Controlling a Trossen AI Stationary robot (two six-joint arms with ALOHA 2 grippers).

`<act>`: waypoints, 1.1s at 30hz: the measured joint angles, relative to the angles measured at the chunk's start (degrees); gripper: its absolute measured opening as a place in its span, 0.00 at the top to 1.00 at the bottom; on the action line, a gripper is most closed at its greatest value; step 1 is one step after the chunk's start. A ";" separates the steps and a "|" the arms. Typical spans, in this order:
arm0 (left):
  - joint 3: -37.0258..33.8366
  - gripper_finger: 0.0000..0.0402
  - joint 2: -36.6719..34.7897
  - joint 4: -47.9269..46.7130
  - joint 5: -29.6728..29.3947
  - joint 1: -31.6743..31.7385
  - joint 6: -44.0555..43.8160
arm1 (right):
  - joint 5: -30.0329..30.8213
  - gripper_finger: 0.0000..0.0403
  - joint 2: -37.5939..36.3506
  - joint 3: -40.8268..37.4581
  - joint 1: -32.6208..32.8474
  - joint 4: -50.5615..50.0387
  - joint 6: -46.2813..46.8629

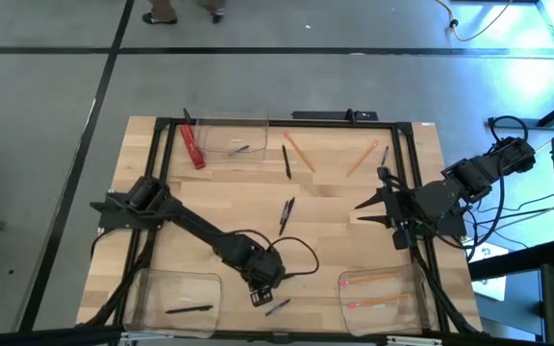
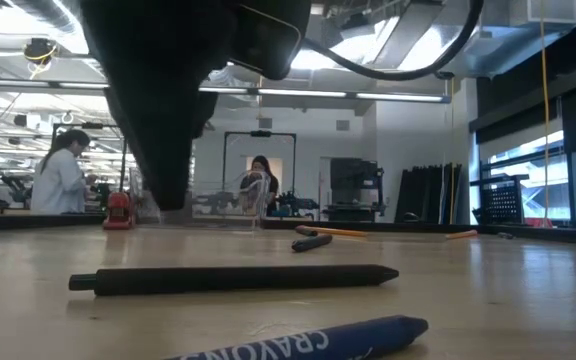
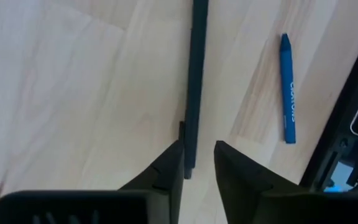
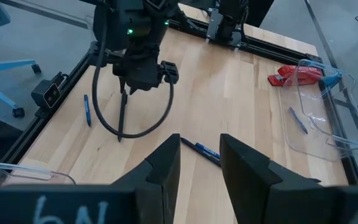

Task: Sort crayons/erasers/pens/pencils in bins
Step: Put the black pen into the bottom left transparent bin

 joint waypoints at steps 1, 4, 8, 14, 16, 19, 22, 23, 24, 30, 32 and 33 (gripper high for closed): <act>0.00 0.78 0.10 -0.02 -0.32 -0.31 0.00 | 0.00 0.71 0.00 0.00 0.00 0.00 0.00; 0.01 0.75 0.22 -0.09 -2.66 -1.25 0.02 | 0.00 0.71 0.00 0.00 0.02 -0.02 -0.01; 0.02 0.75 0.22 -0.02 -8.33 -2.34 1.86 | 0.00 0.71 0.00 0.00 0.02 -0.02 0.00; 0.04 0.75 0.76 -0.17 -10.96 -4.74 5.09 | 0.00 0.71 0.00 0.00 0.01 -0.03 -0.02; 0.07 0.75 0.88 0.16 -11.61 -5.27 5.11 | -0.02 0.71 0.00 0.00 0.00 -0.04 -0.02; 0.09 0.75 1.46 0.01 -14.03 -6.10 5.01 | -0.02 0.71 0.00 0.01 0.02 -0.07 -0.02; 0.09 0.75 2.19 1.26 -14.41 -6.55 3.64 | -0.02 0.71 0.01 0.00 0.00 -0.04 -0.02; 0.09 0.75 2.39 0.97 -14.31 -6.71 3.04 | -0.02 0.71 0.02 0.00 0.01 -0.07 -0.02; 0.09 0.75 2.74 1.61 -14.28 -6.73 2.95 | -0.02 0.71 0.00 0.00 0.02 -0.06 -0.02; 0.08 0.75 4.05 2.19 -16.67 -6.62 3.12 | -0.03 0.71 0.02 0.00 0.01 -0.04 -0.04; 0.06 0.75 4.69 3.12 -16.55 -6.62 3.00 | -0.02 0.71 0.00 0.00 0.00 -0.05 0.01; 0.09 0.75 4.95 3.64 -16.35 -6.62 2.99 | -0.04 0.71 0.00 0.00 0.00 -0.07 0.00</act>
